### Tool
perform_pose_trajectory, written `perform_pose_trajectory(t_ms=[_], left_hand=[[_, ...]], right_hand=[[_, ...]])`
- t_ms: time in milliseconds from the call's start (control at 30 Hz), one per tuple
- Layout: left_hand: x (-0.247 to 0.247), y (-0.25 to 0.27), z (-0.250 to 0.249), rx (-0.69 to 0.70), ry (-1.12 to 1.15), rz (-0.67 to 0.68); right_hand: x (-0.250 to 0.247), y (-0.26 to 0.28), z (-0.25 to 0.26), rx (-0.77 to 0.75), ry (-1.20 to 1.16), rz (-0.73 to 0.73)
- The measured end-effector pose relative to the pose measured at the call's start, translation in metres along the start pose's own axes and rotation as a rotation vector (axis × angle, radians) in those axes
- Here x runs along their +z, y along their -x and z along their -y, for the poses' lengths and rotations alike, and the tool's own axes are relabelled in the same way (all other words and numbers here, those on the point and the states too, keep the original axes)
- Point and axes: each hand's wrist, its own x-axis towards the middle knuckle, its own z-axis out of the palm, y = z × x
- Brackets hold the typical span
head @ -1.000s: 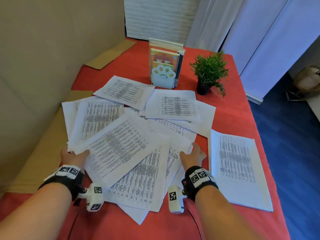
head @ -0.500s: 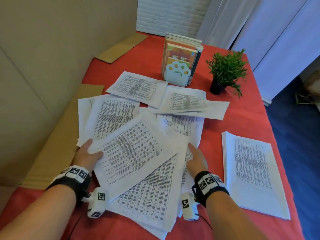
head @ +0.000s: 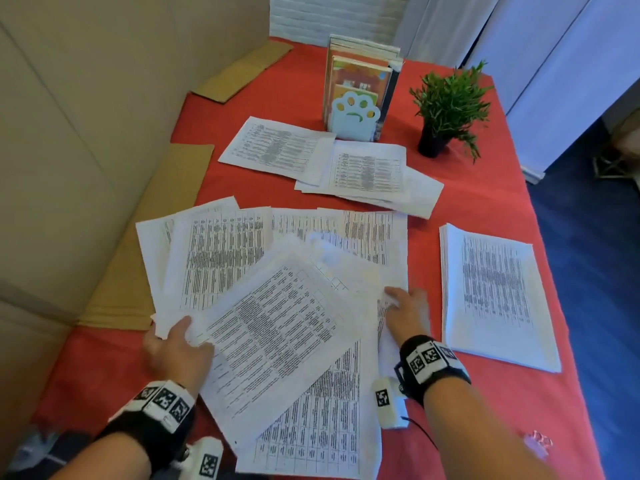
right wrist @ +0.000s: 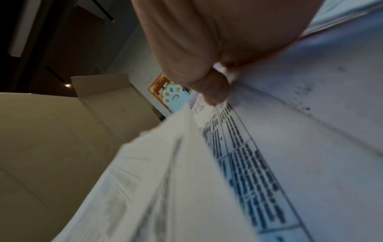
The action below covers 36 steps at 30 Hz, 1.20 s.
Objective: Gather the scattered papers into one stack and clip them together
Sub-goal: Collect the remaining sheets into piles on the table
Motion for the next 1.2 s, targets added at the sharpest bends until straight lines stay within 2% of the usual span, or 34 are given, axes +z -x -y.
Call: perform_pose_trajectory(t_ms=[67,100,133,167,233,300,367,433,533,633,833,967,1067,1200], left_hand=[[-0.002,0.009,-0.008,0.042,-0.226,-0.094],[-0.003,0.011,-0.013,0.083,-0.318,-0.126],[-0.002,0.011,-0.02,0.134,-0.386,-0.138],[-0.001,0.008,-0.026,0.197,-0.448,-0.118],[0.005,-0.001,-0.035,0.317,-0.565,0.003],[0.01,-0.006,-0.044,0.377,-0.63,0.131],[0.012,-0.009,-0.052,0.395,-0.681,0.185],[0.013,-0.009,-0.056,0.395,-0.723,0.224],[0.014,-0.012,-0.054,0.408,-0.662,0.305],[0.012,-0.013,-0.049,0.406,-0.477,0.341],[-0.009,-0.026,-0.038,0.344,-0.241,0.155],[-0.019,-0.037,-0.032,0.175,-0.096,0.0],[-0.017,-0.052,-0.021,0.084,-0.124,-0.048],[-0.017,-0.044,-0.022,0.094,-0.246,-0.026]], right_hand=[[-0.004,0.009,0.004,-0.004,0.165,-0.213],[-0.006,0.012,0.005,-0.018,0.191,-0.265],[-0.006,0.013,0.004,-0.03,0.169,-0.254],[-0.007,0.015,0.005,-0.03,0.102,-0.182],[-0.006,0.022,0.007,0.048,-0.041,0.052],[-0.003,0.035,0.007,0.151,-0.032,0.234],[0.005,0.047,0.006,0.183,0.018,0.314],[0.012,0.055,0.003,0.176,0.011,0.326],[0.015,0.058,0.0,0.148,-0.042,0.232],[0.007,0.055,-0.006,0.163,-0.117,0.125],[-0.011,0.047,-0.02,0.215,-0.136,-0.018],[-0.016,0.044,-0.014,0.212,-0.179,-0.059],[-0.006,0.042,-0.009,0.182,-0.16,-0.049],[0.01,0.042,-0.004,0.243,0.01,-0.015]])
